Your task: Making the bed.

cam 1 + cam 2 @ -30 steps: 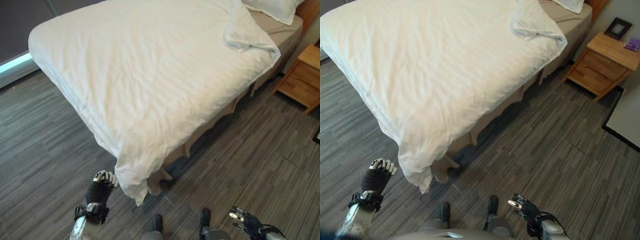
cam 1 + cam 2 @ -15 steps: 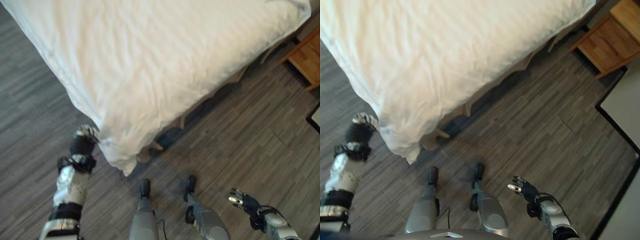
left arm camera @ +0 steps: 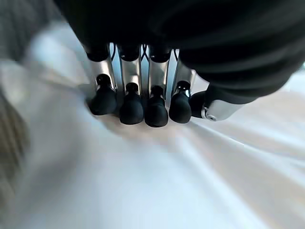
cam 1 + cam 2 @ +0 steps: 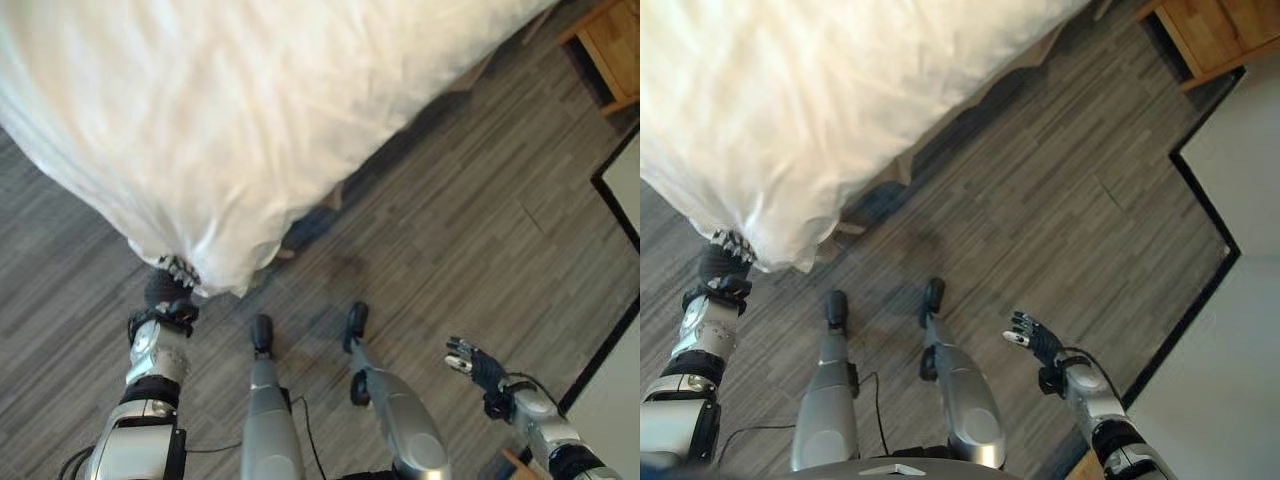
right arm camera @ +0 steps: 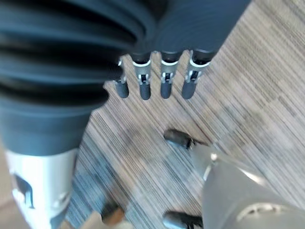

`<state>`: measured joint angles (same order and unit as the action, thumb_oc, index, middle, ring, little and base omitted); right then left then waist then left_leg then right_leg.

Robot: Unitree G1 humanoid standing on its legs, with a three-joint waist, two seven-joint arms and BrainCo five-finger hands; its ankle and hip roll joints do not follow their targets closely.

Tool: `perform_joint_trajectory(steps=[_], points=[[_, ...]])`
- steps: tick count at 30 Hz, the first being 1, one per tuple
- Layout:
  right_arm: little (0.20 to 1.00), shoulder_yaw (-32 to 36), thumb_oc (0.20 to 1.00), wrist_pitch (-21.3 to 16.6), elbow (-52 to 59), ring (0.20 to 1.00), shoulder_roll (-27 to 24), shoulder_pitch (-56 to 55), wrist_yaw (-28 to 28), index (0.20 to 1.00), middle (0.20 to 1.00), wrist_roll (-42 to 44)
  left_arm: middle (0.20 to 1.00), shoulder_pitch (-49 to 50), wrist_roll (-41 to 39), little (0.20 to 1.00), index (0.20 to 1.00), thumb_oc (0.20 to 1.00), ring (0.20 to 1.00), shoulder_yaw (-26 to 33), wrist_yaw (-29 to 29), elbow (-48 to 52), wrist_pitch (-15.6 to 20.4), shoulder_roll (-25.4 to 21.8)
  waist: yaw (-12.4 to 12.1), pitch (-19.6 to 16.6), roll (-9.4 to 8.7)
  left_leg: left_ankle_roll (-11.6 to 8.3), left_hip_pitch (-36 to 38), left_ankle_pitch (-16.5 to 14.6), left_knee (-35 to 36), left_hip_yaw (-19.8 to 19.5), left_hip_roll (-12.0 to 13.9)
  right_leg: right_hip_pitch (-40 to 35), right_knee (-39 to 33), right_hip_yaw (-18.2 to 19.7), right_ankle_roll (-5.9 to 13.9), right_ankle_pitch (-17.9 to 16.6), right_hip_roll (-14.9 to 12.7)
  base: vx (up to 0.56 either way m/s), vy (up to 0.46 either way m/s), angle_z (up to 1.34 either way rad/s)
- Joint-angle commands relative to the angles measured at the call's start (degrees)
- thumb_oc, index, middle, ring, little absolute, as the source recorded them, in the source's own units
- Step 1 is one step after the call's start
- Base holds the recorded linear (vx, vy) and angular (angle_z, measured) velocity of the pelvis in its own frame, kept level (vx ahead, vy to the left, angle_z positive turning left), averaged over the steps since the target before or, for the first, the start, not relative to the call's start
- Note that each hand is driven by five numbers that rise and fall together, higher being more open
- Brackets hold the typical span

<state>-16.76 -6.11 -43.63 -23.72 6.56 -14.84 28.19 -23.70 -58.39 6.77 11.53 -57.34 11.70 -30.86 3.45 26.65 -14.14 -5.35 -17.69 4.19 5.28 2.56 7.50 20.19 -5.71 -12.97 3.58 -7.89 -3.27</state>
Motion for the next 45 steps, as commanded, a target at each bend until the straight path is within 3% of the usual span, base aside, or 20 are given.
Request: perform_joint_trajectory(steps=[1, 7, 10, 12, 15, 19, 20, 21, 22, 23, 27, 30, 33, 34, 36, 39, 41, 43, 44, 45], points=[[1.000, -1.70, 1.000, -2.85, 1.97, 1.000, -0.26, 0.87, 3.31, 1.000, 1.000, 4.82, 0.200, -1.52, -4.23, 0.200, 0.200, 0.200, 0.200, 6.17, -3.85, -6.56, 1.88, -1.69, 0.01, -0.50, -3.63, -1.82, -2.76, 3.57, -0.28, -2.45, 0.20, -3.29, 1.40, 3.89, 5.66, -0.20, -1.51, -0.06, -0.122, -0.01], [1.000, -4.42, 1.000, -4.40, 1.66, 1.000, 3.79, 0.47, 5.63, 1.000, 1.000, 8.46, 0.200, 1.95, -10.77, 0.200, 0.200, 0.200, 0.200, 15.00, -8.32, -12.26, 4.82, 1.06, -0.48, -0.25, -6.44, -2.36, -3.10, 3.32, -0.28, -2.17, 1.15, -2.17, 0.80, 5.14, 5.48, -0.62, -0.27, -0.01, -0.058, -0.06], [1.000, -6.01, 1.000, -4.29, 2.26, 1.000, 4.38, -1.58, 5.35, 1.000, 1.000, 8.02, 0.200, 5.88, -11.64, 0.200, 0.200, 0.200, 0.200, 18.00, -10.24, -15.06, 5.42, 2.71, -1.19, -0.98, -6.32, -2.21, -2.34, 3.50, -0.28, -2.09, 0.86, -2.96, 0.77, 5.21, 5.26, -0.45, -0.48, 0.00, -0.037, -0.09], [1.000, -6.56, 1.000, -4.14, 1.51, 1.000, 4.51, -3.47, 5.29, 1.000, 1.000, 6.97, 0.200, 8.50, -13.46, 0.200, 0.200, 0.200, 0.200, 21.05, -11.63, -16.07, 6.80, 3.07, -1.89, -1.93, -5.62, -2.03, -1.44, 3.33, -0.28, -2.21, 0.51, -3.98, 0.81, 4.96, 5.17, -0.10, -0.80, 0.05, -0.033, -0.01], [1.000, -6.37, 1.000, -3.55, -1.26, 1.000, 4.54, -6.80, 5.14, 1.000, 1.000, 4.24, 0.200, 13.19, -15.91, 0.200, 0.200, 0.200, 0.200, 26.15, -13.55, -15.68, 9.03, 2.49, -3.89, -4.43, -3.09, -1.64, 1.26, 2.21, -0.28, -2.81, -0.37, -7.08, 1.00, 4.24, 5.04, 1.29, -1.59, 0.09, -0.017, 0.06], [1.000, -3.66, 1.000, -2.90, -7.06, 1.000, 4.21, -8.57, 5.04, 1.000, 1.000, 1.10, 0.200, 18.77, -15.15, 0.200, 0.200, 0.200, 0.200, 29.34, -13.59, -13.03, 10.87, 1.76, -6.12, -7.54, 1.48, -0.87, 4.64, 1.92, -0.28, -3.99, -2.05, -11.25, 1.32, 2.96, 4.88, 2.47, -3.00, 0.09, 0.051, 0.32], [1.000, -0.91, 1.000, -2.58, -9.83, 1.000, 3.56, -8.97, 5.22, 1.000, 1.000, -0.48, 0.200, 22.80, -11.49, 0.200, 0.200, 0.200, 0.200, 28.16, -13.50, -9.61, 11.53, 1.89, -7.33, -9.32, 4.19, -0.32, 6.83, 1.63, -0.28, -4.62, -2.93, -13.73, 1.45, 2.30, 4.99, 3.02, -3.66, 0.12, 0.135, 0.43], [1.000, 2.14, 1.000, -2.37, -12.56, 1.000, 2.21, -8.88, 5.14, 1.000, 1.000, -1.99, 0.200, 27.66, -0.03, 0.200, 0.200, 0.200, 0.200, 22.97, -13.48, -5.21, 10.45, 2.12, -7.89, -11.19, 6.66, 0.26, 8.76, 1.47, -0.28, -5.00, -3.75, -15.90, 1.34, 1.69, 5.13, 3.24, -4.14, 0.12, 0.155, 0.24], [1.000, 5.14, 1.000, -1.97, -12.64, 1.000, -0.30, -8.95, 4.77, 1.000, 1.000, -3.96, 0.890, 32.01, 10.71, 0.890, 0.890, 0.890, 0.890, 17.67, -13.33, 2.81, 9.80, 2.63, -8.15, -13.15, 8.48, 0.74, 10.59, 1.35, -0.28, -5.32, -4.22, -17.81, 1.31, 1.46, 5.27, 3.44, -4.63, 0.08, 0.147, 0.33], [1.000, 6.26, 1.000, -1.83, -12.17, 1.000, -0.89, -9.23, 4.50, 1.000, 1.000, -4.57, 1.000, 33.02, 10.90, 1.000, 1.000, 1.000, 1.000, 17.34, -12.09, 6.77, 9.65, 3.90, -8.16, -14.25, 9.14, 0.91, 11.18, 1.26, -0.28, -5.44, -4.49, -18.43, 1.30, 1.25, 5.24, 3.59, -4.80, 0.07, 0.102, 0.44], [1.000, 9.51, 1.000, -1.21, 4.11, 1.000, -1.06, -7.93, 3.68, 1.000, 1.000, 2.68, 1.000, 33.80, 18.74, 1.000, 1.000, 1.000, 1.000, 8.30, -11.24, 21.81, 8.33, 8.05, -5.85, -20.36, 11.50, 1.78, 15.91, -0.18, -0.28, -3.80, -5.07, -21.81, 1.18, 3.32, 5.23, 4.31, -5.57, 0.09, 0.085, 0.05], [1.000, 5.98, 1.000, -1.69, 20.18, 1.000, 1.17, -8.23, 2.61, 1.000, 1.000, 4.00, 1.000, 30.65, 19.56, 1.000, 1.000, 1.000, 1.000, -4.11, -6.89, 33.37, 4.99, 13.03, -2.75, -23.36, 12.23, 2.46, 18.92, -1.40, -0.28, -1.40, -5.31, -23.13, 1.67, 5.54, 5.11, 4.71, -6.03, 0.06, 0.036, -0.54], [1.000, 5.77, 1.000, -1.47, 23.45, 1.000, 2.09, -10.61, 2.36, 1.000, 1.000, 4.67, 1.000, 30.02, 17.56, 1.000, 1.000, 1.000, 1.000, -8.77, -4.42, 34.34, 3.22, 14.72, -1.19, -23.99, 12.26, 2.80, 19.78, -2.03, -0.28, 0.02, -5.42, -22.83, 1.99, 6.80, 5.38, 4.44, -6.22, 0.01, 0.044, -0.33], [1.000, 6.53, 1.000, -1.94, 27.88, 1.000, 3.22, -13.86, 2.57, 1.000, 1.000, 4.54, 1.000, 29.65, 17.69, 1.000, 1.000, 1.000, 1.000, -12.20, -3.76, 35.37, 2.55, 16.14, 0.91, -23.02, 12.31, 3.31, 20.37, -2.57, -0.28, 3.05, -5.68, -20.49, 3.86, 8.84, 6.13, 3.13, -6.44, -0.05, 0.066, -0.29], [1.000, 6.87, 1.000, -2.50, 28.66, 1.000, 3.74, -14.07, 3.46, 1.000, 1.000, 4.55, 1.000, 29.28, 17.38, 1.000, 1.000, 1.000, 1.000, -13.72, -4.10, 35.91, 2.45, 16.80, 1.54, -22.11, 12.46, 3.39, 20.03, -2.62, -0.28, 5.42, -5.27, -17.83, 5.12, 10.28, 6.62, 2.04, -6.19, -0.17, 0.052, -0.62], [1.000, 10.60, 1.000, -5.22, 33.90, 1.000, 5.65, -16.08, 7.08, 1.000, 1.000, 7.78, 1.000, 24.45, 20.77, 1.000, 1.000, 1.000, 1.000, -17.90, -6.57, 36.70, 3.46, 14.86, 6.66, -18.87, 13.29, 2.99, 17.54, -1.24, -0.28, 10.45, -3.71, -11.01, 8.30, 16.19, 8.05, -0.50, -5.06, -0.30, 0.010, -1.17], [1.000, 12.36, 1.000, -6.72, 35.21, 1.000, 6.83, -16.26, 9.94, 1.000, 1.000, 8.31, 1.000, 23.15, 22.81, 1.000, 1.000, 1.000, 1.000, -18.56, -7.43, 37.96, 3.37, 13.41, 6.38, -17.77, 14.72, 2.69, 17.54, -0.67, -0.28, 14.03, -1.22, -11.71, 11.18, 10.42, 7.50, 2.01, -8.74, -0.20, -0.094, -1.43], [1.000, 13.47, 1.000, -7.16, 35.43, 1.000, 7.60, -16.34, 11.35, 1.000, 1.000, 8.14, 1.000, 22.99, 21.84, 1.000, 1.000, 1.000, 1.000, -18.51, -7.24, 38.93, 3.22, 13.08, 5.72, -17.88, 14.87, 2.51, 17.77, 0.02, -0.28, 16.73, -0.01, -14.33, 13.59, 6.71, 7.22, 2.33, -12.09, -0.19, -0.189, -1.66], [1.000, 13.48, 1.000, -7.29, 35.19, 1.000, 6.96, -15.46, 12.06, 1.000, 1.000, 5.73, 1.000, 25.19, 20.50, 1.000, 1.000, 1.000, 1.000, -17.21, -6.20, 41.05, 3.06, 13.05, 3.38, -19.34, 14.33, 2.18, 17.98, 0.97, -0.28, 21.01, 1.22, -17.55, 15.96, 2.65, 8.23, 1.74, -15.34, -0.17, -0.210, -1.35], [1.000, 13.48, 1.000, -7.29, 35.19, 1.000, 6.96, -15.46, 12.06, 1.000, 1.000, 5.73, 1.000, 25.19, 20.50, 1.000, 1.000, 1.000, 1.000, -17.21, -6.20, 41.05, 3.06, 13.05, 3.38, -19.34, 14.33, 2.18, 17.98, 0.97, -0.28, 21.01, 1.22, -17.55, 15.96, 2.65, 8.23, 1.74, -15.34, -0.15, -0.257, -1.32]])
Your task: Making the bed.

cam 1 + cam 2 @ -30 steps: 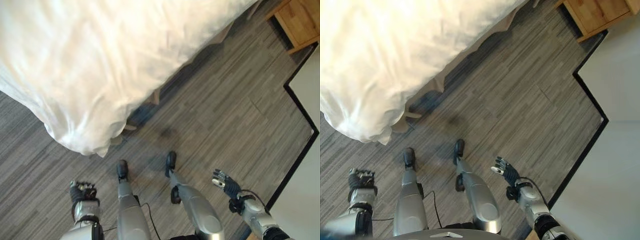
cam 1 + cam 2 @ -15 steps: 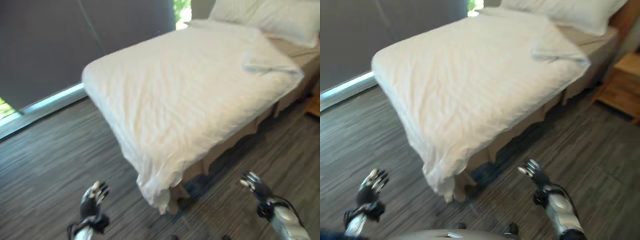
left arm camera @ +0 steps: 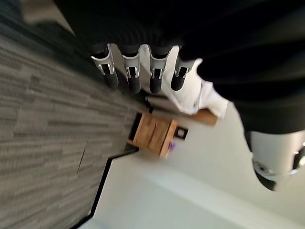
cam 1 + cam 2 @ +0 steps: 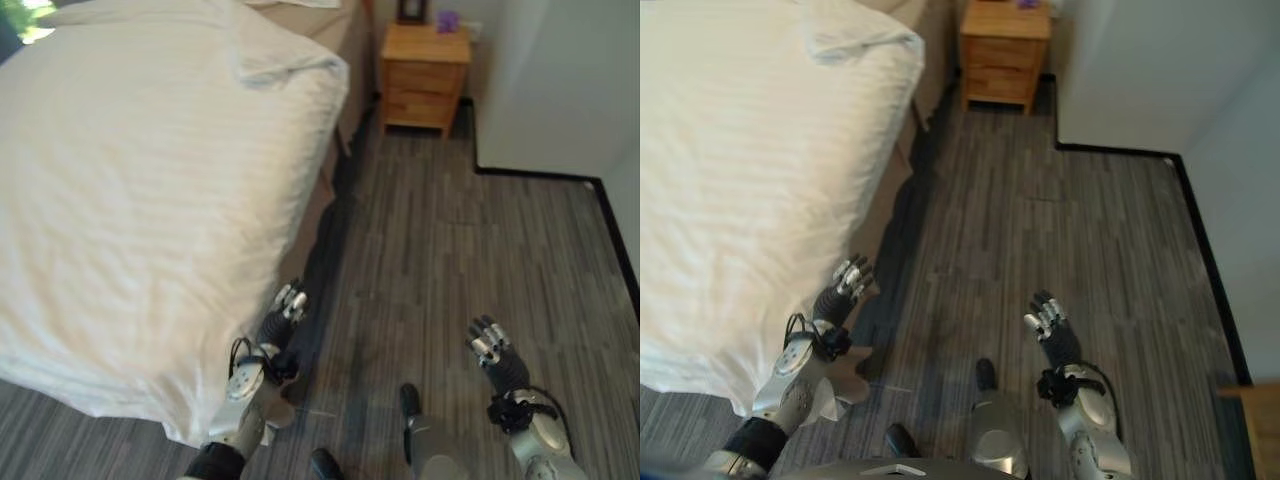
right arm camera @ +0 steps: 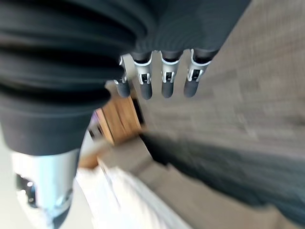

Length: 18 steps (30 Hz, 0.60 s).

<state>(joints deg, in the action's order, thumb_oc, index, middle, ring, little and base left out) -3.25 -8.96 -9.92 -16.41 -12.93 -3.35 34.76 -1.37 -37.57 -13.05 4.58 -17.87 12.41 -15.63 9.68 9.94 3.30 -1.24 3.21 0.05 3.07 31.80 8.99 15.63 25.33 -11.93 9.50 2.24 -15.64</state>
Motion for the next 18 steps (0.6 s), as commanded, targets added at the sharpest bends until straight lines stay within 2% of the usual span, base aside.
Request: perform_joint_trajectory(steps=[1, 2, 3, 4, 5, 6, 7, 8, 9, 10, 11, 12, 13, 15, 18], points=[[1.000, -0.43, 1.000, -4.75, 1.39, 1.000, -0.62, 5.00, 1.14, 1.000, 1.000, -1.53, 1.000, 4.03, -0.22, 1.000, 1.000, 1.000, 1.000, 3.42, 0.82, 1.79, 2.51, -2.14, -4.13, -3.09, -3.59, -2.36, -2.91, 5.36, 1.93, -6.49, 0.35, -14.09, -16.55, -0.63, 2.98, -8.31, -3.27, -0.08, -0.252, -1.40], [1.000, -0.67, 1.000, -4.71, 1.70, 1.000, -0.50, 5.74, 1.00, 1.000, 1.000, -0.83, 1.000, 4.68, -1.58, 1.000, 1.000, 1.000, 1.000, 4.86, 0.92, 2.04, 2.38, -2.17, -4.95, -3.31, -4.09, -3.32, -2.78, 5.94, 1.93, -5.33, 1.48, -14.90, -20.91, -3.88, 2.86, -7.30, -2.40, -0.10, -0.375, -1.09], [1.000, -1.09, 1.000, -4.65, 1.92, 1.000, -0.33, 5.55, 0.82, 1.000, 1.000, 0.14, 1.000, 5.12, -1.55, 1.000, 1.000, 1.000, 1.000, 5.63, 0.65, 1.72, 2.35, -2.03, -5.11, -3.75, -4.51, -4.19, -3.16, 6.83, 1.93, -4.65, 2.20, -16.28, -25.13, -4.48, 2.96, -6.39, -0.95, -0.07, -0.648, -0.62], [1.000, -0.94, 1.000, -4.50, 1.74, 1.000, -1.20, 4.60, -0.34, 1.000, 1.000, 0.82, 1.000, 6.17, -1.22, 1.000, 1.000, 1.000, 1.000, 7.23, 0.38, 1.31, 2.52, -1.69, -5.61, -3.91, -4.90, -6.18, -3.78, 10.00, 1.93, -5.32, 5.43, -17.68, -27.69, -2.79, 1.90, -4.90, 2.82, -0.03, -0.500, -0.50], [1.000, -0.95, 1.000, -4.51, 1.74, 1.000, -1.22, 4.60, -0.35, 1.000, 1.000, 0.82, 1.000, 6.19, -1.22, 1.000, 1.000, 1.000, 1.000, 7.23, 0.37, 1.32, 2.51, -1.68, -5.60, -3.93, -4.82, -6.24, -3.80, 10.05, 1.93, -5.35, 5.54, -17.67, -27.69, -2.81, 1.84, -4.89, 2.93, -0.01, -0.626, -0.08], [1.000, -0.28, 1.000, -4.08, 2.67, 1.000, -2.50, 3.31, -0.88, 1.000, 1.000, 1.79, 1.000, 7.34, -4.16, 1.000, 1.000, 1.000, 1.000, 8.67, 0.38, 1.83, 2.33, -0.27, -5.50, -3.19, -4.88, -7.41, -4.00, 11.79, 0.61, -5.63, 8.05, -19.13, -29.04, -3.06, 0.74, -3.67, 5.49, -0.03, -0.397, -0.15], [1.000, -0.35, 1.000, -3.82, 2.36, 1.000, -3.60, 2.71, -1.69, 1.000, 1.000, 1.45, 1.000, 7.97, -5.44, 1.000, 1.000, 1.000, 1.000, 9.34, 0.74, 1.71, 2.37, 0.84, -5.70, -2.55, -5.22, -7.57, -4.57, 11.58, -1.32, -7.87, 8.66, -20.21, -29.69, -2.63, -0.03, -2.95, 6.58, -0.08, -0.588, -0.24], [1.000, 0.06, 1.000, -3.72, 1.29, 1.000, -5.72, 3.12, -1.37, 1.000, 1.000, -0.53, 1.000, 8.18, -4.56, 1.000, 1.000, 1.000, 1.000, 9.24, 0.88, 1.74, 2.96, 1.44, -7.86, -1.03, -5.79, -6.65, -7.48, 10.20, -5.75, -21.72, 5.39, -20.52, -29.86, -0.60, -1.02, -2.40, 7.44, -0.07, -0.447, -0.92], [1.000, -0.05, 1.000, -3.70, -0.07, 1.000, -6.38, 3.75, -0.99, 1.000, 1.000, -1.10, 1.000, 8.57, -4.68, 1.000, 1.000, 1.000, 1.000, 9.27, 0.88, 1.41, 3.13, 1.89, -8.99, -0.52, -6.33, -5.99, -8.23, 7.95, -6.80, -30.25, 1.65, -20.45, -29.79, 1.14, -1.41, -2.52, 7.70, -0.03, -0.404, -0.88], [1.000, 0.34, 1.000, -3.56, -1.32, 1.000, -6.02, 3.97, -0.80, 1.000, 1.000, -0.27, 1.000, 9.18, -5.96, 1.000, 1.000, 1.000, 1.000, 9.41, 1.00, 1.46, 2.92, 2.57, -9.68, -0.61, -6.77, -5.50, -8.34, 5.87, -7.23, -34.40, -1.30, -20.52, -29.84, 2.60, -1.77, -2.56, 8.07, 0.05, -0.345, -0.80], [1.000, 1.30, 1.000, -3.14, -2.38, 1.000, -5.17, 3.51, -1.83, 1.000, 1.000, 2.00, 1.000, 9.80, -7.60, 1.000, 1.000, 1.000, 1.000, 10.03, 1.64, 0.90, 2.34, 3.05, -9.95, -1.40, -7.46, -4.20, -8.07, 3.46, -7.85, -36.12, -4.50, -20.78, -29.90, 4.33, -2.59, -2.62, 8.81, 0.10, -0.286, -0.38], [1.000, 1.58, 1.000, -2.64, -2.56, 1.000, -5.21, 2.96, -2.35, 1.000, 1.000, 0.94, 1.000, 10.52, -7.16, 1.000, 1.000, 1.000, 1.000, 10.03, 2.25, 0.92, 1.67, 2.85, -10.27, -2.34, -7.52, -3.09, -7.60, 2.90, -7.23, -36.54, -6.52, -20.76, -29.86, 4.83, -3.17, -2.58, 9.54, 0.11, -0.192, -0.34], [1.000, 1.72, 1.000, -2.61, -2.50, 1.000, -5.27, 2.80, -2.33, 1.000, 1.000, 0.45, 1.000, 10.70, -7.03, 1.000, 1.000, 1.000, 1.000, 9.78, 2.39, 1.00, 1.37, 2.88, -10.26, -2.72, -7.38, -2.45, -7.35, 2.84, -6.56, -36.86, -7.37, -20.73, -29.78, 4.90, -3.34, -2.57, 9.92, 0.09, -0.059, -0.38], [1.000, 1.48, 1.000, -2.69, -2.32, 1.000, -4.72, 2.66, -2.52, 1.000, 1.000, 0.77, 1.000, 10.21, -6.40, 1.000, 1.000, 1.000, 1.000, 8.61, 2.37, 0.59, 1.09, 2.48, -9.53, -3.20, -6.92, -1.84, -5.85, 3.31, -4.09, -34.99, -7.15, -20.62, -29.35, 4.88, -3.38, -2.39, 10.49, 0.07, 0.028, -0.24], [1.000, -0.97, 1.000, -2.38, -2.87, 1.000, -2.53, 2.57, -2.50, 1.000, 1.000, 1.68, 1.000, 9.07, -5.34, 1.000, 1.000, 1.000, 1.000, 6.83, 1.67, 2.07, 1.41, 1.11, -8.49, -4.52, -6.35, -1.20, -3.29, 3.59, 0.18, -34.87, -7.57, -20.41, -29.23, 5.72, -2.84, -2.46, 10.29, 0.10, 0.115, 0.04]])
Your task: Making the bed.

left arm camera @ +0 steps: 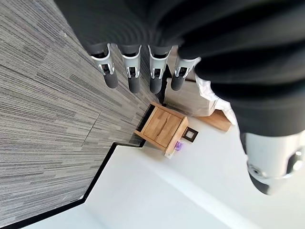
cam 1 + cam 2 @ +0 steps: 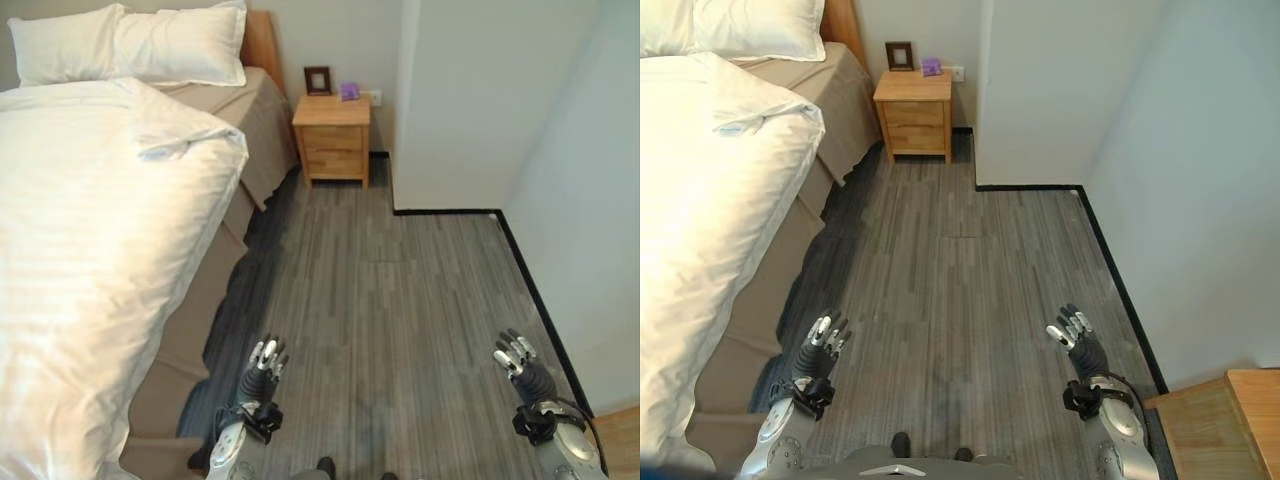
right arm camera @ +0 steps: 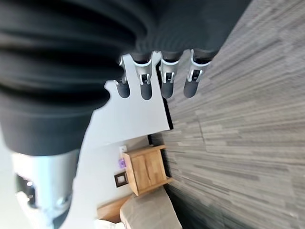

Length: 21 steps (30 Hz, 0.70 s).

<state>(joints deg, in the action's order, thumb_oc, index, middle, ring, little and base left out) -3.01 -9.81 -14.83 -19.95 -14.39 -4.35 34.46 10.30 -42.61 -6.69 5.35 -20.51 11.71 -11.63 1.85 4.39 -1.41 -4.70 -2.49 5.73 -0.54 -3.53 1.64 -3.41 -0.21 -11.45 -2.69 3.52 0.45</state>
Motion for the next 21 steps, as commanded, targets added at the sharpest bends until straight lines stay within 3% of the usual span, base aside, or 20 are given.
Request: perform_joint_trajectory(steps=[1, 8, 16, 17, 18, 21], points=[[1.000, -1.21, 1.000, -1.53, 2.04, 1.000, 1.02, 4.03, -1.49, 1.000, 1.000, 1.98, 1.000, -2.60, -0.30, 1.000, 1.000, 1.000, 1.000, 0.47, 0.90, 4.71, 2.11, -2.89, -0.69, 1.04, -1.64, 2.26, 2.45, -2.07, 3.83, 0.50, -0.22, -1.37, -3.68, 5.27, 9.36, -3.74, -5.80, 0.07, 0.102, -0.16], [1.000, -3.72, 1.000, 0.00, 3.78, 1.000, 0.89, 4.21, -3.66, 1.000, 1.000, 0.26, 1.000, -1.15, 1.16, 1.000, 1.000, 1.000, 1.000, 4.29, -0.84, 4.27, 3.17, -3.98, -2.04, 0.78, -2.33, 4.16, 3.22, -4.13, 3.83, 1.59, -1.83, -0.72, -2.61, 7.33, 11.08, -4.04, -7.86, 0.10, 0.112, -0.18], [1.000, -4.83, 1.000, 0.06, 4.73, 1.000, 2.04, 3.89, -2.47, 1.000, 1.000, -0.28, 1.000, -1.05, 2.96, 1.000, 1.000, 1.000, 1.000, 2.77, -2.42, 4.41, 2.99, -3.98, -1.70, 0.00, -2.29, 4.23, 4.46, -4.40, 5.54, 2.56, -1.88, -0.45, -3.33, 7.85, 11.80, -4.75, -7.92, 0.06, 0.038, -0.04], [1.000, 3.81, 1.000, -3.35, -0.57, 1.000, 4.64, 5.74, 6.19, 1.000, 1.000, 5.55, 1.000, -4.82, 5.32, 1.000, 1.000, 1.000, 1.000, 6.71, -7.95, 3.54, 2.55, -4.87, -0.72, -2.20, 0.43, 1.64, 6.40, -4.56, 4.22, 2.36, 1.30, -1.13, 0.25, 2.91, 8.87, -0.35, -5.28, -0.05, 0.047, -0.02], [1.000, 3.18, 1.000, -3.47, -0.56, 1.000, 4.67, 7.57, 7.80, 1.000, 1.000, 4.77, 1.000, -5.76, 6.02, 1.000, 1.000, 1.000, 1.000, 6.39, -8.73, 3.91, 2.77, -5.35, -0.74, -2.40, 0.50, 1.91, 6.92, -4.75, 4.82, 2.24, 0.95, -1.14, 0.04, 2.78, 9.04, -0.79, -5.62, -0.09, 0.079, 0.01], [1.000, -0.19, 1.000, -2.24, -1.74, 1.000, 3.87, 10.85, 5.27, 1.000, 1.000, 1.30, 1.000, -6.20, 7.14, 1.000, 1.000, 1.000, 1.000, 5.81, -8.24, 3.18, 3.00, -4.93, -1.66, -3.35, 0.30, 2.79, 8.08, -5.31, 5.48, 3.04, 0.15, -1.78, -1.08, 3.29, 9.58, -2.14, -6.18, -0.09, 0.131, -0.04]])
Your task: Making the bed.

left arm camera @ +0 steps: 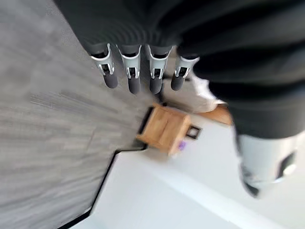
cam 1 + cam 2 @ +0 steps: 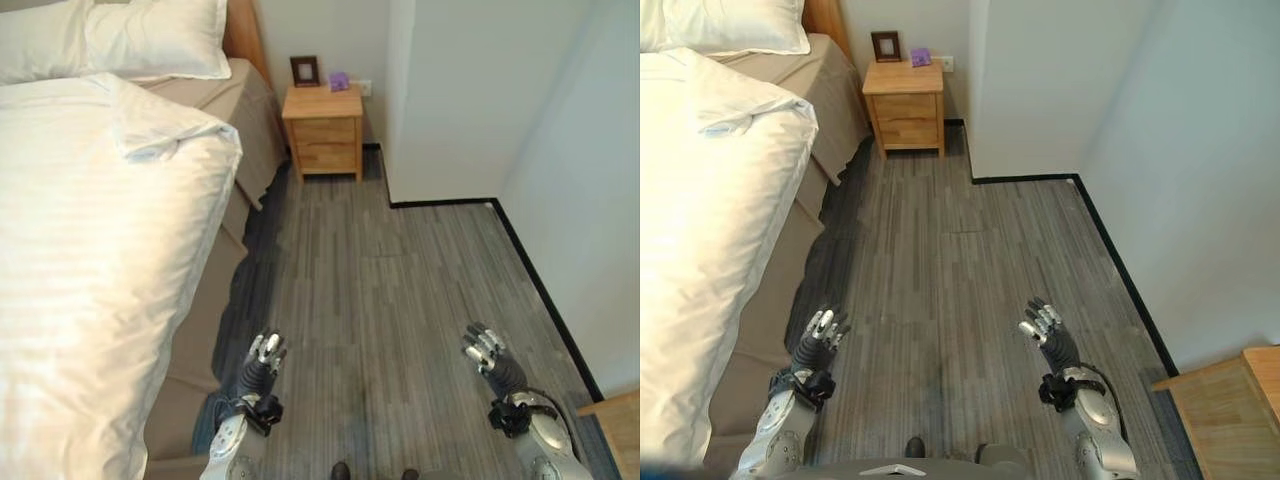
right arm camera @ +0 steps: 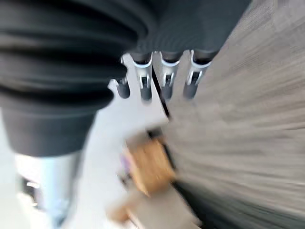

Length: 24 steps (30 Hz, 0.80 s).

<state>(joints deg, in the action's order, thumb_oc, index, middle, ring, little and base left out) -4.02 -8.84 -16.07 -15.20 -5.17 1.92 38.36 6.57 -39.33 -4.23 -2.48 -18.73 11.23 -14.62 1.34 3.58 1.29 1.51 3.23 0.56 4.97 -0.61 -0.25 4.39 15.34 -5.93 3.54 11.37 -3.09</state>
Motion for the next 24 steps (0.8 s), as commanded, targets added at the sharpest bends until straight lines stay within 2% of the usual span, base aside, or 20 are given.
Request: perform_joint_trajectory(steps=[1, 6, 12, 21, 23, 24], points=[[1.000, 0.08, 1.000, -2.60, -0.72, 1.000, -1.29, 1.85, -0.95, 1.000, 1.000, -3.66, 1.000, -2.48, 3.66, 1.000, 1.000, 1.000, 1.000, 3.16, -0.33, 0.86, 3.31, -1.63, -1.34, -2.66, -2.60, -3.32, 2.38, -0.11, -0.06, 0.14, 1.85, -9.74, -16.63, -2.22, 3.38, -10.10, -2.76, -0.05, 0.078, -0.03], [1.000, -1.40, 1.000, -2.03, 3.35, 1.000, -3.43, 1.57, -1.26, 1.000, 1.000, -13.94, 1.000, -1.85, 2.20, 1.000, 1.000, 1.000, 1.000, 1.46, 0.84, -0.46, 2.04, -0.12, -1.47, -2.55, -3.57, -2.60, 2.32, -0.25, -0.76, -0.87, 1.45, -9.93, -15.93, -0.81, 3.45, -10.17, -3.10, -0.03, 0.055, 0.01], [1.000, -3.15, 1.000, -2.36, 3.98, 1.000, -1.32, 0.08, -2.67, 1.000, 1.000, -10.66, 1.000, -0.70, 2.65, 1.000, 1.000, 1.000, 1.000, -0.56, 1.64, 0.32, 1.34, -0.21, -1.50, -2.55, -4.05, -1.71, 3.05, -0.79, -0.84, -0.61, 0.85, -10.36, -15.87, -0.04, 3.90, -10.54, -3.52, 0.02, 0.051, -0.01], [1.000, -2.77, 1.000, -3.24, 5.26, 1.000, -1.42, 0.60, -3.20, 1.000, 1.000, -10.12, 1.000, -0.76, 4.62, 1.000, 1.000, 1.000, 1.000, 2.42, -0.07, 1.33, 2.82, -1.72, -1.85, -1.66, -4.01, -0.87, 2.67, -1.58, -0.82, 0.92, -0.01, -8.55, -15.06, 0.97, 5.37, -11.55, -4.98, 0.05, 0.061, -0.11], [1.000, -2.72, 1.000, -3.32, 4.72, 1.000, -1.43, 1.31, -2.88, 1.000, 1.000, -10.12, 1.000, -1.07, 4.20, 1.000, 1.000, 1.000, 1.000, 2.88, -0.46, 1.49, 3.06, -1.87, -2.01, -1.14, -3.71, -0.37, 2.25, -1.81, -0.98, 1.02, -0.53, -7.24, -12.50, 1.17, 5.98, -11.33, -5.83, 0.08, 0.131, -0.19], [1.000, -2.74, 1.000, -3.21, 4.41, 1.000, -1.72, 1.48, -2.89, 1.000, 1.000, -10.88, 1.000, -1.28, 4.25, 1.000, 1.000, 1.000, 1.000, 3.12, -0.64, 1.66, 3.17, -2.12, -2.10, -0.44, -3.32, 0.43, 2.00, -2.33, -1.26, 0.68, -1.14, -4.45, -6.59, 1.79, 6.58, -11.49, -6.56, 0.14, 0.260, -0.13]])
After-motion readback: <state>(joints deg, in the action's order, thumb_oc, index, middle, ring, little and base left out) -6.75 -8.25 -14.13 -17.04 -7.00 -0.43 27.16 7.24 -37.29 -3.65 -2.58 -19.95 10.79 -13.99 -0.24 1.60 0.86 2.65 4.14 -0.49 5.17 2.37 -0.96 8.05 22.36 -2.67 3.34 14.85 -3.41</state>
